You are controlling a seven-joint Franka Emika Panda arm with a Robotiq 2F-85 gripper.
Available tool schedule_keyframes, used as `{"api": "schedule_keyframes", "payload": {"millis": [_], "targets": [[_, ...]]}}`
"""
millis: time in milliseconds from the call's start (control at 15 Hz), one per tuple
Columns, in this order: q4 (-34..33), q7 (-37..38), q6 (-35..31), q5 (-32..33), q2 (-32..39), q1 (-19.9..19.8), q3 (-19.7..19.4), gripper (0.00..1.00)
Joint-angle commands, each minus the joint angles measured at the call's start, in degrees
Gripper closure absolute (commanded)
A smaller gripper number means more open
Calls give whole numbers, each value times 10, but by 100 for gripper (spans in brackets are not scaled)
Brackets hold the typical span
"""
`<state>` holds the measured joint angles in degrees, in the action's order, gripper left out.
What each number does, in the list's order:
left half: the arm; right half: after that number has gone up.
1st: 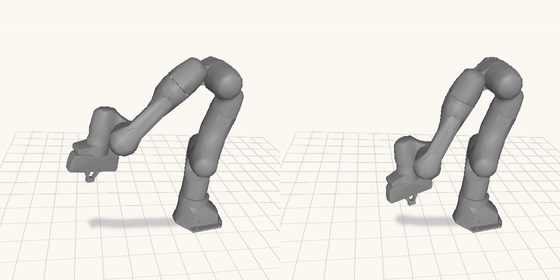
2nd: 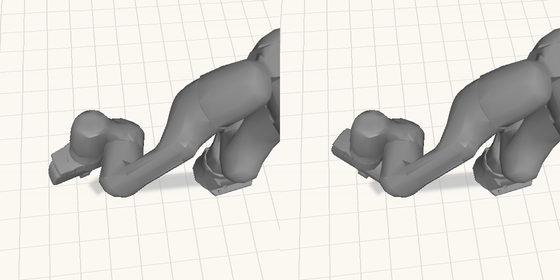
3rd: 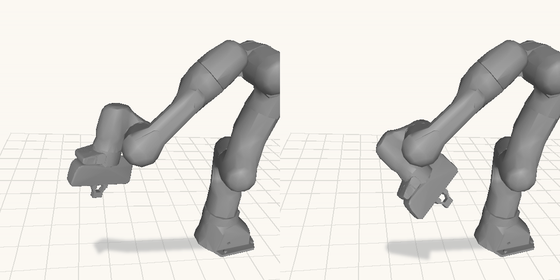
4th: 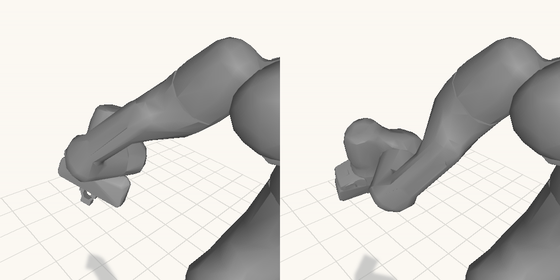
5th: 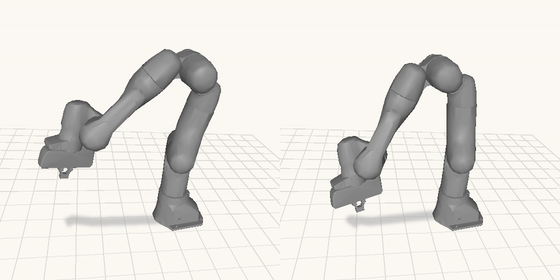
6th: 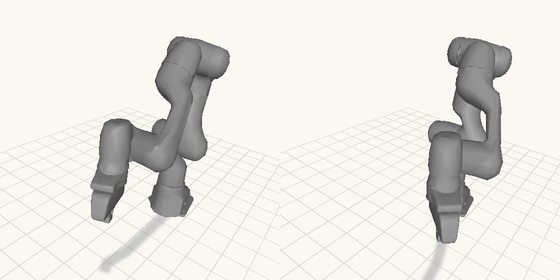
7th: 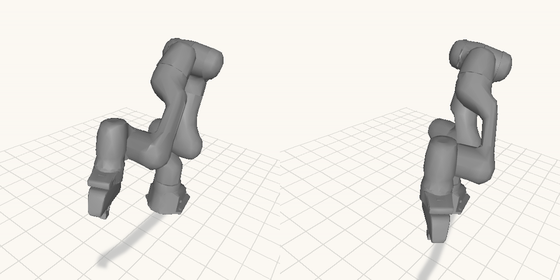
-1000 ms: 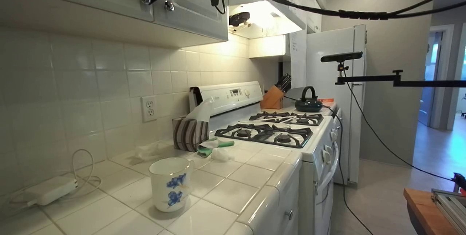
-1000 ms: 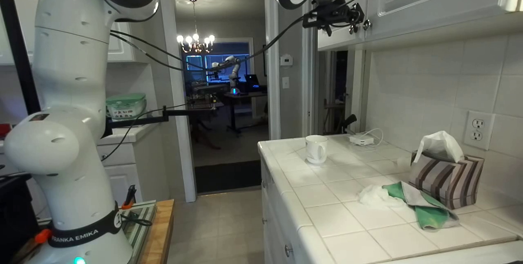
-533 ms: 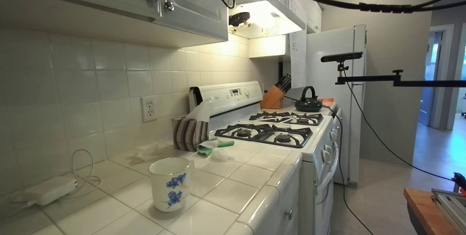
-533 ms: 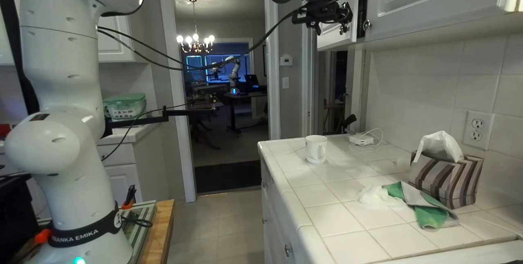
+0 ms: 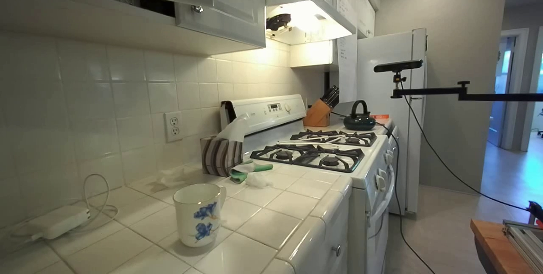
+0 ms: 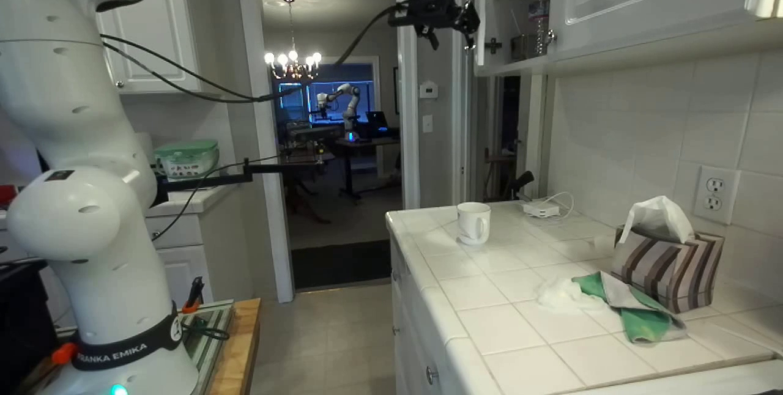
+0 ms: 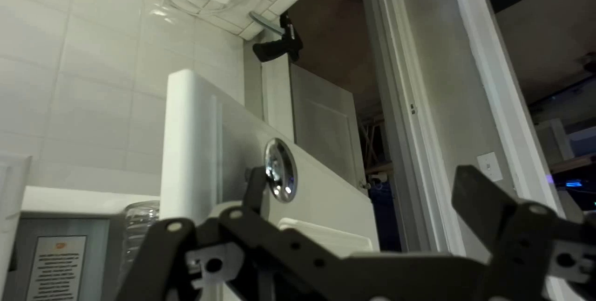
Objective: Open the cabinet and take out a bottle from the cabinet
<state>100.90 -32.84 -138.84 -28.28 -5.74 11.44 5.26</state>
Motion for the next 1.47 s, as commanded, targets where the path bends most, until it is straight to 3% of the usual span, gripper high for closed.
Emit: {"api": "schedule_keyframes", "payload": {"millis": [0,400,600,800,1000,1400], "targets": [[77,71,16,-10,-74,28,36,0],[130,200,19,-3,-135,75,84,0],[127,310,43,70,-160,77,133,0],[142,405,57,182,-202,47,164,0],[148,443,51,257,-224,17,163,0],[113,504,-28,442,-172,-93,190,0]]}}
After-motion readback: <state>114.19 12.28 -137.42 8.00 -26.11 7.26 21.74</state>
